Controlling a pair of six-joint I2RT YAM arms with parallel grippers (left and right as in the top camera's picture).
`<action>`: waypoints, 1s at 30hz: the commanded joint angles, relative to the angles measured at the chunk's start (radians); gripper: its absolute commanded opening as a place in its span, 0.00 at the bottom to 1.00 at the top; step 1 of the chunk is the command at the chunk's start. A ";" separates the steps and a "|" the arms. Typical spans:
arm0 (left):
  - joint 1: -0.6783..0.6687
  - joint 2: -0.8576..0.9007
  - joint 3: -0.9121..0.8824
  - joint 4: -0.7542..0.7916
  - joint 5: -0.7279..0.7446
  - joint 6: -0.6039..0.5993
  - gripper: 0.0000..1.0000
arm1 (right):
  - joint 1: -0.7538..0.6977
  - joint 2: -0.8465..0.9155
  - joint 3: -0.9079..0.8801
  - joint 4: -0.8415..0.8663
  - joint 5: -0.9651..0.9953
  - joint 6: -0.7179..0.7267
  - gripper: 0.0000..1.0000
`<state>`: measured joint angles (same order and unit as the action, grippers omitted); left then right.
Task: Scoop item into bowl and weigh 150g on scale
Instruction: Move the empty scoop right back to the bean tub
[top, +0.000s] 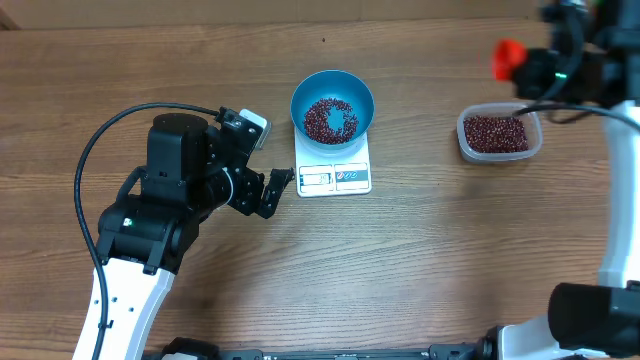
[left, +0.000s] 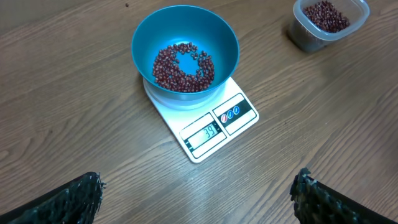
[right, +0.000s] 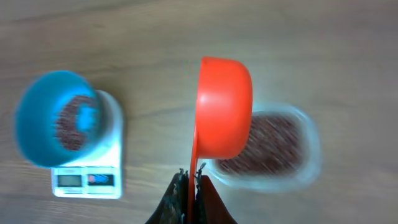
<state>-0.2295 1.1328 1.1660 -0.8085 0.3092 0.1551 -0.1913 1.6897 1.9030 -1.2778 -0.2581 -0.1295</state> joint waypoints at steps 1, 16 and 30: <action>-0.006 -0.007 0.018 0.000 -0.003 -0.018 1.00 | -0.082 0.010 0.021 -0.044 -0.023 -0.063 0.04; -0.006 -0.007 0.018 0.000 -0.003 -0.018 0.99 | -0.144 0.183 -0.051 -0.087 0.049 -0.134 0.04; -0.006 -0.007 0.018 0.000 -0.004 -0.018 1.00 | -0.141 0.341 -0.051 -0.006 0.080 -0.164 0.04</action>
<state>-0.2295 1.1324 1.1660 -0.8085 0.3092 0.1551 -0.3378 2.0075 1.8526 -1.2953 -0.1829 -0.2806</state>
